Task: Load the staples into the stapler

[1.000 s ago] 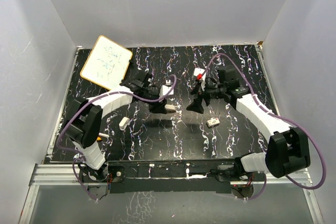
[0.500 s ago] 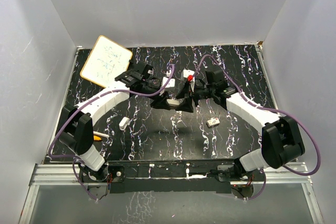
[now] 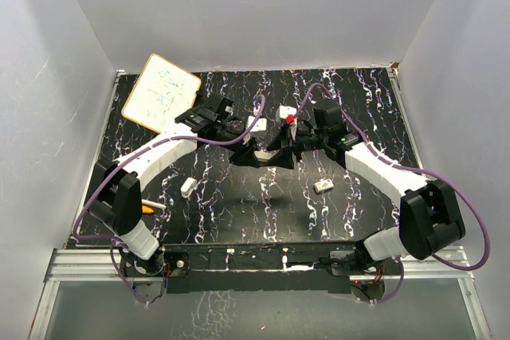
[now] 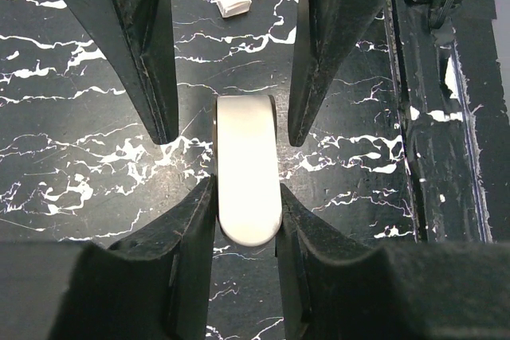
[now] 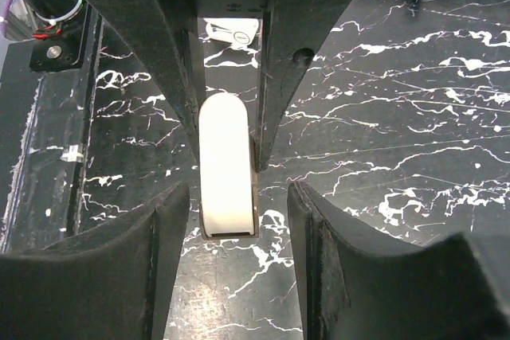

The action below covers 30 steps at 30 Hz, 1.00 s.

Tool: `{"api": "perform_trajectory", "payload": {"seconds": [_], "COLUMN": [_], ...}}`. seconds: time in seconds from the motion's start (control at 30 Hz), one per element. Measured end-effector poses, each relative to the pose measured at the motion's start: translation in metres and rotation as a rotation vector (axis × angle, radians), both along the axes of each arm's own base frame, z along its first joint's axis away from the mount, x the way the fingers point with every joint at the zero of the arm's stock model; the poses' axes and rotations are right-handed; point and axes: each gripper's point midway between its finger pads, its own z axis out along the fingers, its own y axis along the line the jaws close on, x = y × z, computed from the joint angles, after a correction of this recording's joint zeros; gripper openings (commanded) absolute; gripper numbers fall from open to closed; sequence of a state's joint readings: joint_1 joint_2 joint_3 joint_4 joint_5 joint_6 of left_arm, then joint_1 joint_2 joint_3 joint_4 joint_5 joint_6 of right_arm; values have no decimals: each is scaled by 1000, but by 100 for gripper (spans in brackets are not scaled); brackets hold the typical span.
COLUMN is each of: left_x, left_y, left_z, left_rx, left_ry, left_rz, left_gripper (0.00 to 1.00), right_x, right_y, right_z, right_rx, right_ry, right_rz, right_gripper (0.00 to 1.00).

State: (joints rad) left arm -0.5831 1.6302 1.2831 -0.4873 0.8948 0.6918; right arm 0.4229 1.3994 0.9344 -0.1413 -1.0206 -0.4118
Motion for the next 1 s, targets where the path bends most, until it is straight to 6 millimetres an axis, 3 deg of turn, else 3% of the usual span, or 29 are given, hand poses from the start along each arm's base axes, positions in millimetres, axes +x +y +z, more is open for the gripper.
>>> {"api": "perform_trajectory", "payload": {"seconds": [0.23, 0.47, 0.57, 0.67, 0.73, 0.8, 0.87, 1.0], "left_x": [-2, -1, -1, -1, -1, -1, -2, 3], "left_y": [-1, -2, -3, -3, -3, -3, -3, -6], "left_z": [1, 2, 3, 3, 3, 3, 4, 13], "left_rx": [-2, -10, -12, -12, -13, -13, -17, -51], "left_ry": [14, 14, 16, 18, 19, 25, 36, 38], "left_rz": [4, 5, 6, 8, 9, 11, 16, 39], "left_gripper": [0, 0, 0, 0, 13, 39, 63, 80], "right_x": [0, -4, -4, -4, -3, -4, -3, 2], "right_y": [0, -4, -5, -5, -5, -4, -5, -11], "right_z": [2, -10, -13, -12, -12, -11, -9, 4], "right_rx": [5, -14, -21, -20, -20, -16, -12, 32], "right_ry": [-17, 0, 4, 0, 0, 1, 6, 36], "right_rz": [-1, -11, -18, -19, -21, -19, -24, -61], "right_gripper": [61, 61, 51, 35, 19, 9, 8, 8]}}
